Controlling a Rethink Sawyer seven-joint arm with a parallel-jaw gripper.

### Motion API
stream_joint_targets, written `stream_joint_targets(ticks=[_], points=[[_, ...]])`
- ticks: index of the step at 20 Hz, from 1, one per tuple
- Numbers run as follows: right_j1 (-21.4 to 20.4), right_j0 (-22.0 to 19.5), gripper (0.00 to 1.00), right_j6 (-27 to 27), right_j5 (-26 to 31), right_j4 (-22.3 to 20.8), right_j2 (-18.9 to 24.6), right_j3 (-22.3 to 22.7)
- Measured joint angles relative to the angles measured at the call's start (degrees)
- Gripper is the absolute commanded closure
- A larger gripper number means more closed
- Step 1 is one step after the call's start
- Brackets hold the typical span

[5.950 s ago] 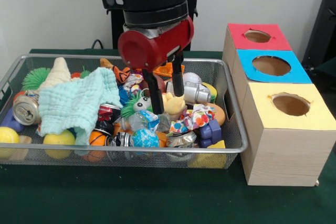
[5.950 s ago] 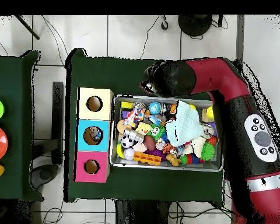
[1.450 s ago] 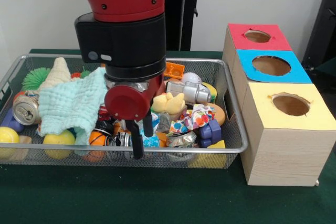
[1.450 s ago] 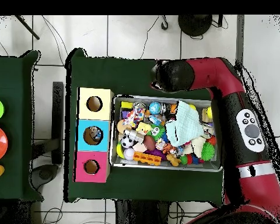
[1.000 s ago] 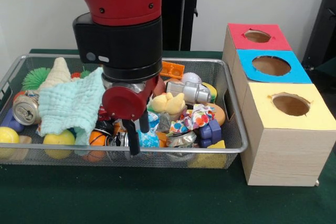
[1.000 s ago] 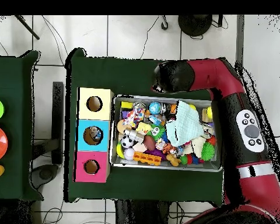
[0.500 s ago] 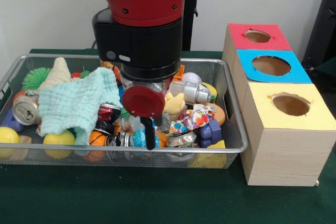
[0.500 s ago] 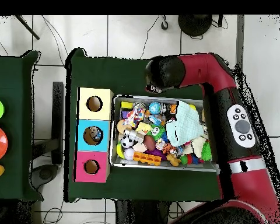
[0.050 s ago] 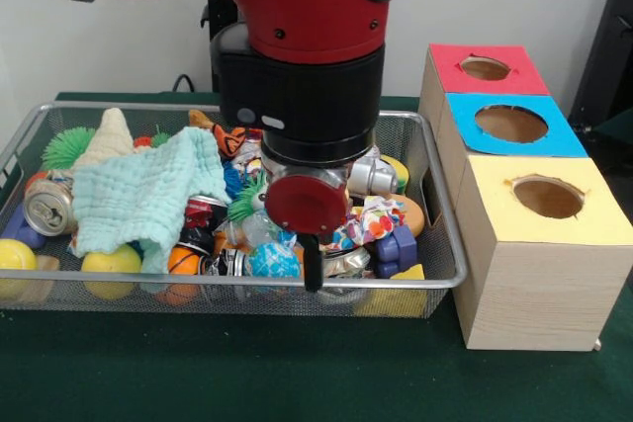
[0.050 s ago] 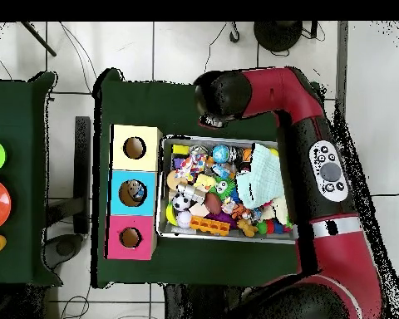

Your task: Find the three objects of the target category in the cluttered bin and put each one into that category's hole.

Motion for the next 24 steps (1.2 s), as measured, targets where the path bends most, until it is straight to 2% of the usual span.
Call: stream_joint_targets(ticks=[5, 13, 18, 24], points=[[0.7, 1.3, 0.0, 0.0, 2.0, 0.0, -1.8, -1.6], [0.7, 0.1, 0.0, 0.0, 1.8, 0.0, -4.4, -0.2], [-0.2, -2.7, 0.0, 0.0, 0.4, 0.0, -5.6, 3.6], [-2.7, -7.7, 0.0, 0.0, -3.5, 0.1, -7.6, 11.0]])
